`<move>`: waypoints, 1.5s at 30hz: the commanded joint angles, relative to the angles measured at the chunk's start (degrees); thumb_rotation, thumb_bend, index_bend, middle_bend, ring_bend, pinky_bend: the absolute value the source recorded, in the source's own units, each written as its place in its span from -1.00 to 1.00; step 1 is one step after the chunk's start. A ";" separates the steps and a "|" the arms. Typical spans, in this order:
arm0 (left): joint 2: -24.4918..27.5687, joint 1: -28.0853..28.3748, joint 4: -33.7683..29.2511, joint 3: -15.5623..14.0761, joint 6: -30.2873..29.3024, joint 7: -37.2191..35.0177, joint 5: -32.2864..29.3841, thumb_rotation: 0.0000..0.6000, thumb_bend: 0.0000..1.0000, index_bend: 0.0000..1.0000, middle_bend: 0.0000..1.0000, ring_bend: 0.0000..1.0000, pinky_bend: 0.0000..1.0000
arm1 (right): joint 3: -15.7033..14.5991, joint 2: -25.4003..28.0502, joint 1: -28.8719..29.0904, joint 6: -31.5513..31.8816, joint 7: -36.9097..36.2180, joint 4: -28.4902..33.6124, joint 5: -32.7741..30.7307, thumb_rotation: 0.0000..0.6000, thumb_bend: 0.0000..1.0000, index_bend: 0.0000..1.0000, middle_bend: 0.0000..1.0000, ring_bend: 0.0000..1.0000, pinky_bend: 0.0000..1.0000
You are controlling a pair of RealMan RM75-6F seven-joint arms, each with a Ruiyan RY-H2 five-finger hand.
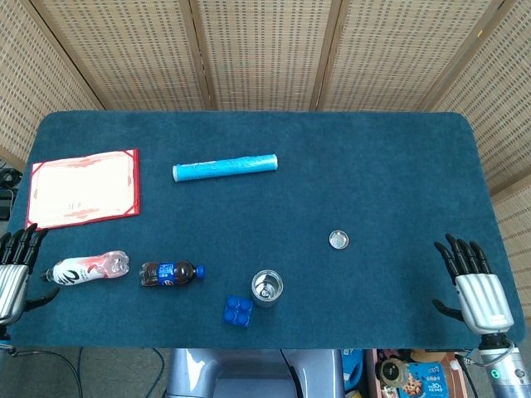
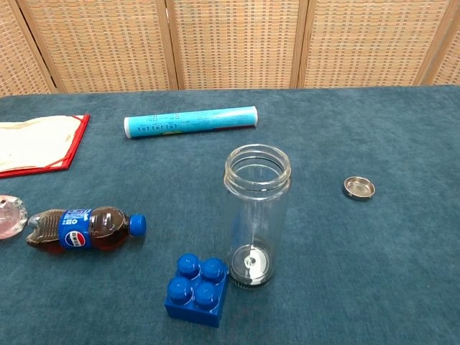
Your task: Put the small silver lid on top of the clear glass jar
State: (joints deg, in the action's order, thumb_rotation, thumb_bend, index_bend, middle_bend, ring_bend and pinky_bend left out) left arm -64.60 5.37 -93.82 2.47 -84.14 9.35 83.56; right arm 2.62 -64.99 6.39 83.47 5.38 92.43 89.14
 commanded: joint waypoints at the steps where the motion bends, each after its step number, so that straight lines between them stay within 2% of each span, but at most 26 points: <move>1: 0.03 0.03 -0.07 -0.04 0.01 -0.02 0.15 1.00 -0.64 -1.00 -1.00 -1.00 -1.00 | 1.00 0.69 1.32 -0.99 0.35 0.65 -0.10 1.00 -1.00 -0.67 -1.00 -1.00 -0.92; 7: 0.17 -0.11 -0.49 -0.11 -0.46 0.20 0.50 1.00 -0.64 -1.00 -1.00 -1.00 -1.00 | 3.66 1.91 5.08 -4.30 3.32 3.78 -0.99 1.00 -0.91 -0.45 -0.98 -1.00 -0.81; 15: 0.09 0.00 -0.58 -0.26 -0.30 0.56 0.77 1.00 -0.64 -1.00 -1.00 -1.00 -1.00 | 6.89 1.69 10.64 -10.49 8.48 6.70 -4.25 1.00 -0.72 -0.23 -0.81 -1.00 -0.69; 26: -0.08 0.29 -0.15 -0.23 0.25 0.29 0.66 1.00 -0.64 -1.00 -1.00 -1.00 -1.00 | 10.69 -5.18 20.89 -22.36 18.46 4.01 -15.45 1.00 -0.41 -0.05 -0.68 -1.00 -0.60; 33: -0.31 0.57 0.16 -0.33 0.89 0.46 0.52 1.00 -0.64 -1.00 -1.00 -1.00 -1.00 | 10.80 -9.86 25.35 -26.24 23.86 1.10 -22.43 1.00 -0.22 -0.01 -0.67 -1.00 -0.57; 42: -0.48 0.65 0.27 -0.40 1.07 0.63 0.47 1.00 -0.64 -1.00 -1.00 -1.00 -1.00 | 9.65 -13.52 27.20 -27.39 24.64 -2.44 -25.56 1.00 -0.17 0.00 -0.67 -1.00 -0.56; 45: -0.61 0.77 0.34 -0.52 1.38 0.77 0.47 1.00 -0.65 -1.00 -1.00 -1.00 -1.00 | 9.43 -14.57 27.89 -28.10 24.79 -3.80 -26.47 1.00 -0.08 0.01 -0.66 -1.00 -0.56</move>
State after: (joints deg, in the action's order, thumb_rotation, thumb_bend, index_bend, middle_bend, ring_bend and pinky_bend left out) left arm -65.19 6.12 -93.50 1.98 -82.80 10.09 84.04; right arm 12.20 -79.11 33.93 55.73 30.06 89.13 63.08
